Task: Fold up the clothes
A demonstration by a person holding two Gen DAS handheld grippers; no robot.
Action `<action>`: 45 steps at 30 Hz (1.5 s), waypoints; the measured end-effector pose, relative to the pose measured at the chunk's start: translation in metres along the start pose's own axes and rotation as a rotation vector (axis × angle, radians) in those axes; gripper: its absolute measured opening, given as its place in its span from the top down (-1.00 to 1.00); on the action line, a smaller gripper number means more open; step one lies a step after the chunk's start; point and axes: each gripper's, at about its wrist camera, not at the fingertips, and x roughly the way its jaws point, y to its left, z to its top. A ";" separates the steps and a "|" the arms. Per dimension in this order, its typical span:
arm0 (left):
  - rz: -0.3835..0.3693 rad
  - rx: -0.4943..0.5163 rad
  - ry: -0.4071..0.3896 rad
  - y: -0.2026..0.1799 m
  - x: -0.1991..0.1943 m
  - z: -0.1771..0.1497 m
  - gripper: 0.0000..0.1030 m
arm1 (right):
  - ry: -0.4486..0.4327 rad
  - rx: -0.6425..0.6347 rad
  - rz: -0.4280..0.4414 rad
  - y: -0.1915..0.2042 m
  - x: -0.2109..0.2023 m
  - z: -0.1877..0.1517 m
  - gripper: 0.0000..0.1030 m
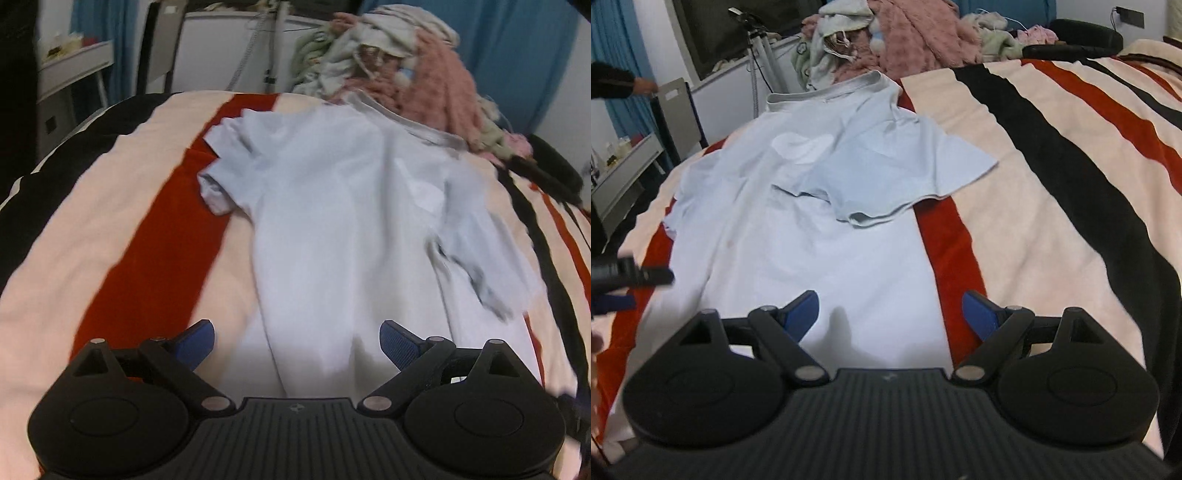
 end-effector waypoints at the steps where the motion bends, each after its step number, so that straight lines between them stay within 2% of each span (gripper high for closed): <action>1: 0.003 -0.029 0.009 0.005 0.005 0.010 -0.87 | 0.002 0.004 -0.002 -0.002 0.000 0.000 -0.67; 4: -0.029 -0.165 0.049 0.024 0.025 0.040 -0.81 | 0.008 0.021 -0.003 -0.006 0.002 0.000 -0.67; 8: -0.085 -0.386 0.075 0.056 0.056 0.078 -0.59 | 0.017 0.032 -0.016 -0.008 0.006 0.000 -0.67; 11: -0.126 -0.515 0.035 0.082 0.071 0.101 -0.41 | 0.022 0.033 -0.028 -0.008 0.012 0.000 -0.67; 12: -0.138 -0.545 0.016 0.090 0.075 0.107 -0.39 | 0.024 0.034 -0.032 -0.008 0.015 0.001 -0.67; 15: -0.158 -0.604 -0.039 0.115 0.091 0.124 -0.16 | 0.015 0.042 -0.032 -0.007 0.024 0.005 -0.67; 18: -0.186 -0.676 -0.064 0.139 0.114 0.130 0.21 | 0.002 0.035 -0.047 -0.005 0.033 0.008 -0.67; 20: -0.240 -0.701 -0.081 0.150 0.130 0.134 0.65 | 0.001 0.015 -0.066 -0.004 0.039 0.008 -0.67; 23: -0.301 -0.673 -0.103 0.151 0.148 0.143 0.69 | 0.005 -0.010 -0.093 -0.001 0.048 0.009 -0.67; 27: -0.316 -0.573 -0.046 0.132 0.173 0.159 0.71 | -0.006 -0.039 -0.106 0.005 0.052 0.013 -0.67; 29: -0.274 -0.538 -0.042 0.128 0.178 0.168 0.92 | -0.007 -0.047 -0.110 0.007 0.054 0.013 -0.67; 33: -0.172 -0.502 -0.082 0.140 0.173 0.196 0.95 | -0.009 -0.046 -0.126 0.011 0.060 0.017 -0.67; 37: 0.025 -0.424 -0.173 0.163 0.149 0.255 0.96 | -0.026 -0.071 -0.136 0.016 0.062 0.019 -0.67; 40: 0.188 -0.345 -0.221 0.168 0.145 0.295 0.97 | -0.041 -0.090 -0.136 0.016 0.061 0.018 -0.67; 41: 0.220 -0.323 -0.230 0.167 0.148 0.303 0.97 | -0.042 -0.089 -0.140 0.015 0.061 0.018 -0.67; 43: 0.228 -0.304 -0.193 0.166 0.163 0.310 0.96 | -0.043 -0.080 -0.144 0.013 0.061 0.020 -0.67; 45: 0.230 -0.284 -0.148 0.159 0.175 0.304 0.92 | -0.047 -0.079 -0.148 0.013 0.062 0.021 -0.67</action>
